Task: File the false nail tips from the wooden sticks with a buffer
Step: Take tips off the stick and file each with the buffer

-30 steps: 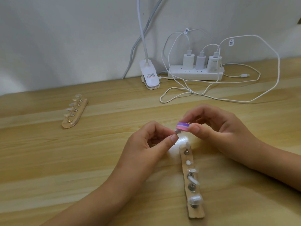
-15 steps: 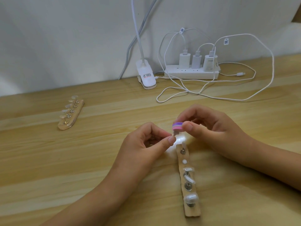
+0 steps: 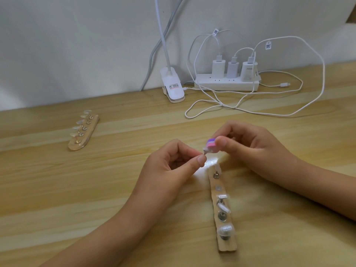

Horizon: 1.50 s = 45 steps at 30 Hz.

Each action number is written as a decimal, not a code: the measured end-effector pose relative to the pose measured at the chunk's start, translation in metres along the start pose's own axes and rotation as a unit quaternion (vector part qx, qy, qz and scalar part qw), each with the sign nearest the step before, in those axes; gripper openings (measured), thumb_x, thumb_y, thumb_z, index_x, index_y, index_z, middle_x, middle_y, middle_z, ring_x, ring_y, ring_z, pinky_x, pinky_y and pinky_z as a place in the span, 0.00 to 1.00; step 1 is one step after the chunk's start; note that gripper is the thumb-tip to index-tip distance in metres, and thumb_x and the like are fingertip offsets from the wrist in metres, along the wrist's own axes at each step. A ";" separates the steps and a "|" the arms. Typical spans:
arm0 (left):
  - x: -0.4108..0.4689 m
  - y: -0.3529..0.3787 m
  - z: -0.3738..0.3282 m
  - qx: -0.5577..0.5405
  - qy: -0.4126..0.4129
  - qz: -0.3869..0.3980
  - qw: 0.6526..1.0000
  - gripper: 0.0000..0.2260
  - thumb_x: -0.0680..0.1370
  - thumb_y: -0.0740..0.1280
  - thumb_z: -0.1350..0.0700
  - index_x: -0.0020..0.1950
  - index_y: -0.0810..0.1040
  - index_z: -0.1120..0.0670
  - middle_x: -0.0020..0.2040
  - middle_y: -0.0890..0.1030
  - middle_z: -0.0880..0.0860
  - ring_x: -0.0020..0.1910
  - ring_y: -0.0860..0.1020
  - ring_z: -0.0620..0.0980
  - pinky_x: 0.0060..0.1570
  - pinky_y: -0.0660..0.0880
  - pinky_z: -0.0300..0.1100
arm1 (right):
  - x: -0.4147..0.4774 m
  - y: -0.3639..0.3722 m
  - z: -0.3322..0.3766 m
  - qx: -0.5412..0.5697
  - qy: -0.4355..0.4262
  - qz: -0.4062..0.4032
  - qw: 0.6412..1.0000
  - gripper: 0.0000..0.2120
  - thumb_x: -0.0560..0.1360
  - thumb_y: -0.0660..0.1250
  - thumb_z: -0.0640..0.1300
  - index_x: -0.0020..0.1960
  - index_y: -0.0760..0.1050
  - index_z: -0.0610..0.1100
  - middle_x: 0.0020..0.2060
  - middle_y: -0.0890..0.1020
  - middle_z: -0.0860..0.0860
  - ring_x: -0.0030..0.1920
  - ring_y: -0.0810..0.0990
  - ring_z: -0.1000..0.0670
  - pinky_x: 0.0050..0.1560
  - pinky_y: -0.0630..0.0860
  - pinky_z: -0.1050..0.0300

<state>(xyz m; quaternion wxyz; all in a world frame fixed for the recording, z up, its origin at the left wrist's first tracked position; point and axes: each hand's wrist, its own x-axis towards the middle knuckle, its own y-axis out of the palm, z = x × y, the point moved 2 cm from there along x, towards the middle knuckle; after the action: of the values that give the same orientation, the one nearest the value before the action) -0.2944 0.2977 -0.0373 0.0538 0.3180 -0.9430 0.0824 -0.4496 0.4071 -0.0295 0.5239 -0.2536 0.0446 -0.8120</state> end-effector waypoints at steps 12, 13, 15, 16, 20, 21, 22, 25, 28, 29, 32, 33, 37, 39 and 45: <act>0.000 0.000 -0.001 0.011 0.004 0.012 1.000 0.04 0.69 0.74 0.48 0.41 0.83 0.46 0.38 0.84 0.48 0.40 0.80 0.40 0.41 0.74 0.30 | 0.000 0.002 -0.002 -0.009 0.001 0.017 1.000 0.08 0.75 0.66 0.55 0.46 0.79 0.52 0.45 0.85 0.54 0.47 0.81 0.46 0.53 0.75 0.42; 0.000 0.000 0.000 0.015 0.003 0.013 1.000 0.04 0.69 0.75 0.48 0.41 0.83 0.46 0.38 0.83 0.49 0.39 0.80 0.41 0.42 0.75 0.32 | 0.000 0.002 -0.001 -0.009 -0.008 0.011 1.000 0.08 0.75 0.66 0.55 0.46 0.80 0.52 0.45 0.84 0.53 0.47 0.81 0.46 0.52 0.75 0.43; -0.001 0.000 0.001 0.019 -0.001 0.015 1.000 0.04 0.70 0.75 0.48 0.41 0.83 0.46 0.38 0.83 0.50 0.39 0.80 0.42 0.43 0.77 0.38 | 0.000 0.001 -0.001 -0.013 -0.020 0.006 1.000 0.08 0.75 0.66 0.54 0.47 0.80 0.52 0.45 0.84 0.53 0.47 0.81 0.47 0.51 0.75 0.45; -0.001 0.000 0.001 0.021 -0.002 0.017 1.000 0.04 0.70 0.75 0.48 0.42 0.82 0.46 0.38 0.83 0.49 0.38 0.80 0.42 0.43 0.77 0.40 | 0.000 0.001 -0.001 -0.011 -0.015 0.009 1.000 0.08 0.75 0.66 0.54 0.47 0.80 0.51 0.45 0.84 0.54 0.47 0.81 0.47 0.52 0.74 0.45; -0.001 0.000 0.001 0.025 0.004 0.022 0.999 0.04 0.70 0.74 0.49 0.41 0.82 0.46 0.38 0.83 0.47 0.38 0.79 0.42 0.43 0.77 0.37 | 0.000 0.002 -0.001 0.008 -0.016 0.007 1.000 0.08 0.75 0.66 0.55 0.46 0.79 0.51 0.43 0.85 0.55 0.47 0.82 0.46 0.51 0.75 0.45; 0.000 0.000 0.001 0.024 0.006 0.024 0.999 0.04 0.71 0.75 0.49 0.41 0.82 0.46 0.37 0.82 0.47 0.38 0.79 0.41 0.42 0.77 0.36 | 0.000 0.002 -0.002 0.006 -0.012 0.009 1.000 0.09 0.75 0.66 0.55 0.46 0.79 0.50 0.43 0.85 0.55 0.46 0.82 0.45 0.51 0.75 0.46; 0.000 0.000 0.001 0.024 0.006 0.025 0.999 0.04 0.71 0.75 0.49 0.41 0.82 0.46 0.37 0.82 0.46 0.38 0.79 0.41 0.42 0.76 0.35 | 0.001 0.003 -0.002 0.002 -0.003 0.014 1.000 0.10 0.75 0.66 0.55 0.45 0.79 0.49 0.43 0.85 0.56 0.46 0.82 0.46 0.50 0.75 0.46; 0.000 0.000 0.002 0.022 0.004 0.025 0.999 0.02 0.71 0.73 0.50 0.42 0.82 0.46 0.38 0.81 0.47 0.39 0.78 0.41 0.42 0.75 0.34 | -0.001 0.002 -0.002 -0.006 -0.014 0.010 1.000 0.10 0.75 0.66 0.55 0.46 0.80 0.49 0.43 0.85 0.55 0.46 0.81 0.48 0.50 0.75 0.48; 0.000 0.000 0.003 0.030 0.003 0.027 0.999 0.03 0.71 0.71 0.50 0.43 0.82 0.47 0.38 0.82 0.47 0.39 0.78 0.41 0.43 0.76 0.37 | -0.001 0.001 0.001 -0.021 -0.023 0.006 0.999 0.08 0.75 0.68 0.54 0.47 0.80 0.49 0.44 0.84 0.55 0.45 0.80 0.49 0.50 0.75 0.49; 0.000 0.000 0.003 0.031 0.003 0.028 0.999 0.03 0.72 0.71 0.50 0.43 0.82 0.47 0.38 0.82 0.46 0.39 0.78 0.41 0.43 0.76 0.38 | -0.001 0.001 0.001 -0.023 -0.017 0.010 1.000 0.08 0.75 0.69 0.53 0.47 0.80 0.49 0.44 0.84 0.55 0.45 0.80 0.49 0.50 0.74 0.49; -0.001 0.000 0.002 0.036 0.005 0.026 0.999 0.04 0.71 0.72 0.48 0.43 0.82 0.46 0.38 0.82 0.47 0.38 0.78 0.41 0.42 0.76 0.38 | -0.001 0.001 0.002 -0.021 -0.029 0.003 0.999 0.06 0.75 0.70 0.52 0.47 0.80 0.49 0.43 0.84 0.55 0.44 0.80 0.48 0.49 0.74 0.51; -0.001 0.000 0.002 0.037 0.005 0.025 0.999 0.04 0.71 0.73 0.48 0.43 0.82 0.46 0.38 0.82 0.47 0.38 0.78 0.41 0.42 0.76 0.38 | -0.001 0.001 0.003 -0.023 -0.032 0.002 0.999 0.07 0.75 0.69 0.52 0.47 0.80 0.49 0.43 0.84 0.55 0.44 0.79 0.48 0.49 0.74 0.52; 0.000 0.000 0.003 0.040 0.008 0.024 0.999 0.04 0.71 0.74 0.47 0.42 0.82 0.46 0.38 0.82 0.46 0.39 0.78 0.41 0.43 0.76 0.39 | -0.001 0.001 0.003 -0.025 -0.022 0.002 0.999 0.08 0.75 0.70 0.52 0.47 0.80 0.48 0.43 0.84 0.55 0.43 0.80 0.50 0.48 0.74 0.50; 0.000 0.000 0.003 0.038 0.007 0.024 0.999 0.04 0.71 0.71 0.48 0.43 0.82 0.46 0.38 0.82 0.47 0.39 0.78 0.41 0.43 0.76 0.38 | -0.001 0.001 0.003 -0.031 -0.037 -0.002 0.999 0.08 0.74 0.69 0.52 0.48 0.80 0.48 0.43 0.84 0.56 0.43 0.79 0.48 0.48 0.74 0.53; 0.000 0.000 0.002 0.022 0.006 0.021 1.000 0.04 0.71 0.73 0.49 0.43 0.82 0.47 0.38 0.81 0.47 0.38 0.77 0.41 0.41 0.74 0.33 | -0.002 0.000 0.004 -0.018 -0.037 -0.008 0.999 0.08 0.74 0.70 0.52 0.47 0.80 0.48 0.44 0.84 0.54 0.43 0.78 0.46 0.49 0.74 0.53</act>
<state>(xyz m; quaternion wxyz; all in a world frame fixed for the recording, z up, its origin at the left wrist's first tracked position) -0.2947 0.2971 -0.0397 0.0510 0.2991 -0.9469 0.1066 -0.4471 0.4093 -0.0272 0.5141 -0.2935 0.0376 -0.8051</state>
